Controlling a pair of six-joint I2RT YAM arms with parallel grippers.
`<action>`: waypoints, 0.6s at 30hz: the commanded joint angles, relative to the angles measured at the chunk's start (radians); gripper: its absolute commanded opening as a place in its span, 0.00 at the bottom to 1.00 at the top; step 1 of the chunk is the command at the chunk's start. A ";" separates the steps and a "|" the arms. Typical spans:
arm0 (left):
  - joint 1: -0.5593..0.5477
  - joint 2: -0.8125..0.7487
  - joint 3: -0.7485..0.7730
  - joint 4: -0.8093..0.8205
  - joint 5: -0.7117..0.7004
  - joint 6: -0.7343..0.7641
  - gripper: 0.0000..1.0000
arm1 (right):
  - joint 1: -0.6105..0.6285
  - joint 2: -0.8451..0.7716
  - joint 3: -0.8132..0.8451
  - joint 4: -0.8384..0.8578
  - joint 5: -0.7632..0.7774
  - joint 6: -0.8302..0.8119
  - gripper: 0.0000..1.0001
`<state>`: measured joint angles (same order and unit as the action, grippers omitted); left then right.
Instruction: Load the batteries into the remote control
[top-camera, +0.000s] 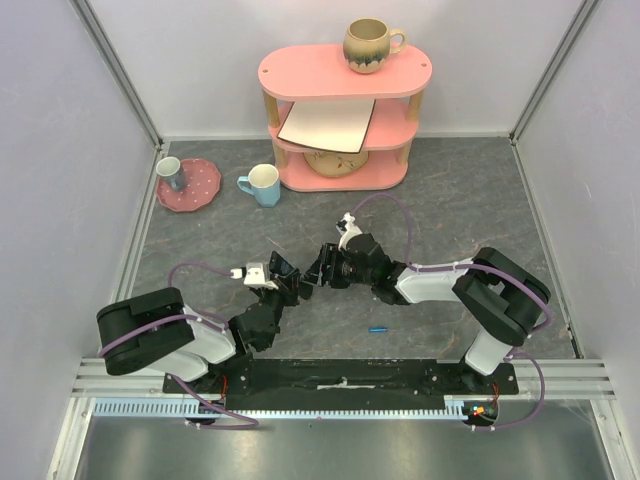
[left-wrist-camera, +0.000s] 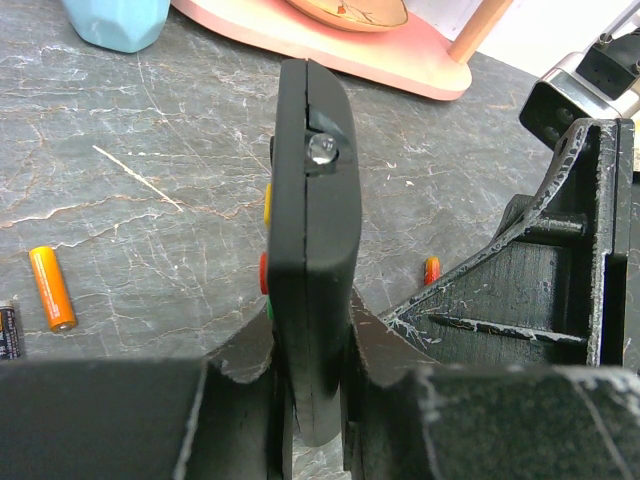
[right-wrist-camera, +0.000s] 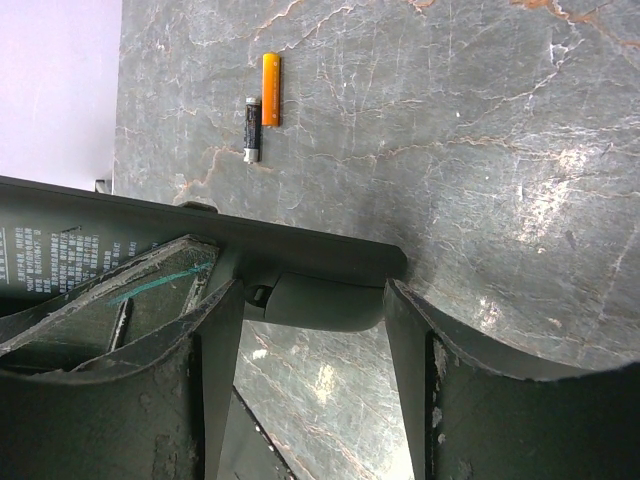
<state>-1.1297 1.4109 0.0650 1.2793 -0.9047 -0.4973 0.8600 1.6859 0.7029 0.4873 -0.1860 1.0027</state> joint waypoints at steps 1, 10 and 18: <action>-0.007 0.011 0.012 0.022 -0.014 -0.003 0.02 | 0.001 0.011 0.003 -0.007 0.006 -0.019 0.65; -0.007 0.010 0.012 0.023 -0.016 -0.001 0.02 | 0.001 0.020 -0.014 -0.006 0.011 -0.018 0.64; -0.007 0.008 0.013 0.025 -0.011 0.000 0.02 | 0.001 0.035 -0.011 -0.007 0.014 -0.016 0.63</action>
<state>-1.1301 1.4120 0.0654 1.2800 -0.9051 -0.4973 0.8597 1.6936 0.6952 0.4873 -0.1844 1.0023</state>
